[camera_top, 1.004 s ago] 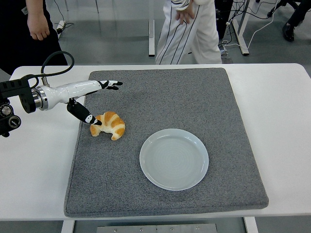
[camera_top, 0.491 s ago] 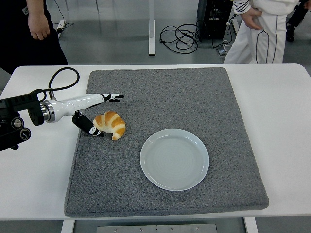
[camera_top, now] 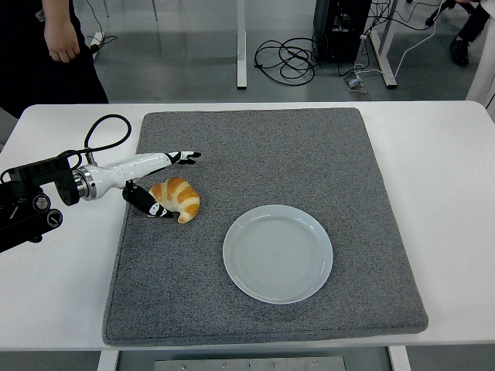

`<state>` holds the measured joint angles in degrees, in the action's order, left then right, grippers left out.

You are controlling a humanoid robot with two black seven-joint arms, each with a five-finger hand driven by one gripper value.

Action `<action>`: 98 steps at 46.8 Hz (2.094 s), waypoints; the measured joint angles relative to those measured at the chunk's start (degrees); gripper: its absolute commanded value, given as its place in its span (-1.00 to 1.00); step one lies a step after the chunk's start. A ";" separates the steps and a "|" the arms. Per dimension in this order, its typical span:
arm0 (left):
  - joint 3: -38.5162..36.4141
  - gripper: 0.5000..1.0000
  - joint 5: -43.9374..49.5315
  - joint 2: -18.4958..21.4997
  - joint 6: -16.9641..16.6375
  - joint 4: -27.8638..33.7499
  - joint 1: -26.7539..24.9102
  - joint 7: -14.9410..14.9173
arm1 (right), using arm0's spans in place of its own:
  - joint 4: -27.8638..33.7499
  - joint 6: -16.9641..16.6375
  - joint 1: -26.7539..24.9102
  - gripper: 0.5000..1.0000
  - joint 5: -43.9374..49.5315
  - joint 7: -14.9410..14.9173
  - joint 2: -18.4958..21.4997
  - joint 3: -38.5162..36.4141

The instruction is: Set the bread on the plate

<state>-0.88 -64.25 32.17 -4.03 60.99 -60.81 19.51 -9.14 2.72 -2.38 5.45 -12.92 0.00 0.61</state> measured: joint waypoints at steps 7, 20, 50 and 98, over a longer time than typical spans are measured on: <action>0.09 0.77 0.07 -0.81 -0.11 -0.36 0.78 0.01 | 0.00 0.00 0.01 1.00 0.00 0.00 0.00 0.00; 0.04 0.57 0.07 -2.15 -0.11 -1.94 0.87 0.45 | 0.05 0.00 0.00 1.00 0.00 0.00 0.00 0.07; -0.16 -0.42 -0.08 -2.27 -1.80 -4.06 2.76 3.95 | 0.15 0.10 0.09 1.00 0.03 0.00 0.00 0.02; -0.18 -1.00 3.00 -0.03 4.88 -4.03 -8.68 2.95 | 0.08 0.08 0.09 1.00 -0.01 0.00 0.00 -0.17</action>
<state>-1.05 -61.26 32.14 0.85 56.96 -69.49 22.47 -9.06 2.80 -2.29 5.44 -12.92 0.00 0.45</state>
